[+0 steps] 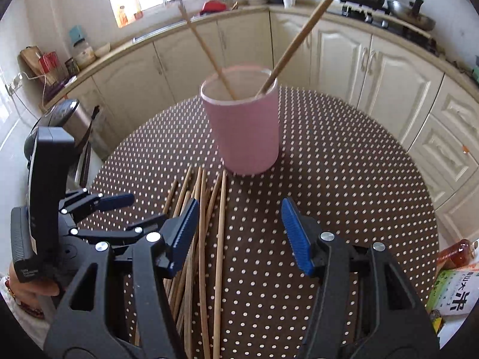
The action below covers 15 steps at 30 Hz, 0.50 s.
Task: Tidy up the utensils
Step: 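Lower the left tool to the pile and grasp a chopstick while the right tool grasps another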
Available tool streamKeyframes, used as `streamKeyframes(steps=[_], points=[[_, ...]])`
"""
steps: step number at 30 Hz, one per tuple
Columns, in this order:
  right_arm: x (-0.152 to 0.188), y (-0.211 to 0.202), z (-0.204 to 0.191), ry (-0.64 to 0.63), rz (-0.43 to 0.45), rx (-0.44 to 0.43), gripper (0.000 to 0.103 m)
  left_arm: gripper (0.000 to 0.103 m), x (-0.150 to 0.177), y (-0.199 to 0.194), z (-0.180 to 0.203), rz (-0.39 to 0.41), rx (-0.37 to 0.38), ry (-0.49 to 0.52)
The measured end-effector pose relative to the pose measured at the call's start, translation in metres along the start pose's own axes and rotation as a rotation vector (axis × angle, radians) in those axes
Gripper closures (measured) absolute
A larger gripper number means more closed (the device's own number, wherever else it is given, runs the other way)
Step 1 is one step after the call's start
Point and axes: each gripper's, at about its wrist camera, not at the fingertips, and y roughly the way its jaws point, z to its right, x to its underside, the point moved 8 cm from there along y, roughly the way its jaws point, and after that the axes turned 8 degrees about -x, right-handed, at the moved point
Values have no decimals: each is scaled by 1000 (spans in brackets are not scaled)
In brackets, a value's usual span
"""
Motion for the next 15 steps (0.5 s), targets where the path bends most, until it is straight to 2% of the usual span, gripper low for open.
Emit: streamKeyframes(steps=[2, 6, 8, 10, 15], points=[[3, 10, 0, 3, -43, -11, 52, 57, 2, 6, 0, -24, 11, -2], [11, 27, 0, 7, -111, -31, 59, 64, 2, 13, -2, -26, -8, 14], [15, 34, 1, 11, -143, -44, 63, 75, 1, 14, -3, -21, -18, 16], [19, 42, 1, 12, -182, -53, 67, 93, -2, 17, -7, -21, -23, 12], [21, 56, -3, 7, -242, -75, 68, 94, -7, 23, -13, -26, 8, 0]])
